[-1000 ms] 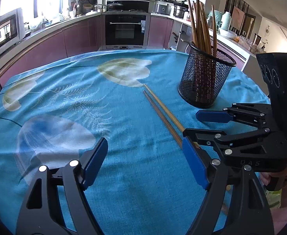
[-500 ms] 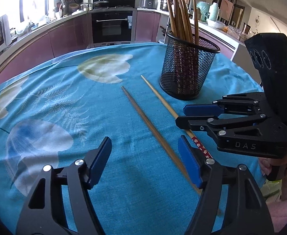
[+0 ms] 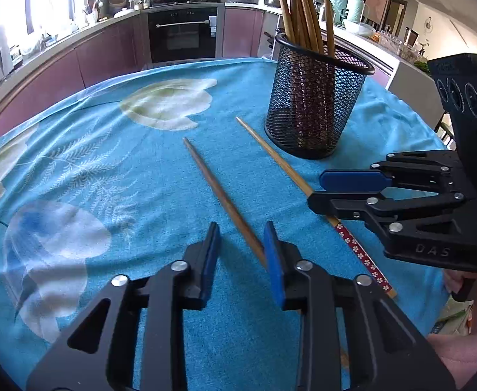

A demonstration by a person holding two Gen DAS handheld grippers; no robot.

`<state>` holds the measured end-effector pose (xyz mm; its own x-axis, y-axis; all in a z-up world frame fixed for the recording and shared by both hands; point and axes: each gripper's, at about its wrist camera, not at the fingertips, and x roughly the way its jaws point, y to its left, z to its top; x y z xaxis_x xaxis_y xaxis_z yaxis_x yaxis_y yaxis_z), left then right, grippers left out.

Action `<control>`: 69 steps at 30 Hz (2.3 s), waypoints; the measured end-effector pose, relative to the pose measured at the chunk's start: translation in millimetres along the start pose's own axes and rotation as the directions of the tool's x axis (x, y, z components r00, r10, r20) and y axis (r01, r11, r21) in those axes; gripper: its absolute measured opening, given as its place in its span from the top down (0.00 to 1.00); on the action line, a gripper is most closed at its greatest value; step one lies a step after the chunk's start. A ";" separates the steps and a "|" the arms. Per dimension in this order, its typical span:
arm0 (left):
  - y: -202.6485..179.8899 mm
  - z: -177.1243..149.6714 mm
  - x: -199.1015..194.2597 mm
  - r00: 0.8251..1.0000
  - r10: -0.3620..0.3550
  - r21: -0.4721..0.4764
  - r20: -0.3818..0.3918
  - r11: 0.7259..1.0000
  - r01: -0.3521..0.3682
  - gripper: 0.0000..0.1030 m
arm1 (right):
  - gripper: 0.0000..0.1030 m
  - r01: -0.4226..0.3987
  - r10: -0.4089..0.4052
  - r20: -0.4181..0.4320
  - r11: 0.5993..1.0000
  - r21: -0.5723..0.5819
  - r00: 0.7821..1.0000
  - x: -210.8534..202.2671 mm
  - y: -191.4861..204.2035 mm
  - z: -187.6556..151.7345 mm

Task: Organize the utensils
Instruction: 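Close the right tool on a red-tipped chopstick while the left tool grasps the other, then lift both chopsticks upright and carry them over the mesh cup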

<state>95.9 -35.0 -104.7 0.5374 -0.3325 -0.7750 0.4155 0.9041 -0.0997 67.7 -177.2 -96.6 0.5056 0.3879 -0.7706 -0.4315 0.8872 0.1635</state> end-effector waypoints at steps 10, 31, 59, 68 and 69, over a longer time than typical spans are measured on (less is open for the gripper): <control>11.2 4.4 4.3 1.000 -0.023 -0.048 -0.008 0.999 0.023 0.84 | 0.77 0.015 -0.015 0.010 1.000 0.004 1.000 9.1 1.7 8.4; 6.4 0.0 -5.5 1.000 -0.021 -0.050 0.014 0.999 0.022 0.99 | 0.95 -0.095 0.093 0.049 0.995 0.042 0.994 -6.8 5.2 3.8; -1.3 6.0 -4.6 0.999 0.026 -0.034 0.035 0.999 -0.025 0.93 | 0.94 -0.074 0.074 0.059 0.997 -0.008 0.995 -3.9 14.7 8.0; -2.7 11.2 -21.1 0.997 -0.017 -0.050 0.073 0.999 0.020 0.93 | 0.94 -0.124 0.123 0.114 0.992 0.001 0.986 -26.8 14.6 6.6; -2.7 11.4 -22.9 0.997 -0.025 -0.053 0.076 0.998 0.029 0.93 | 0.94 -0.125 0.125 0.120 0.992 0.000 0.985 -30.8 13.4 5.3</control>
<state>90.9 -32.9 -79.6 0.5813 -0.3742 -0.7225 0.3915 0.9071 -0.1548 50.3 -175.9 -67.4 0.5337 0.5225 -0.6650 -0.4918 0.8314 0.2586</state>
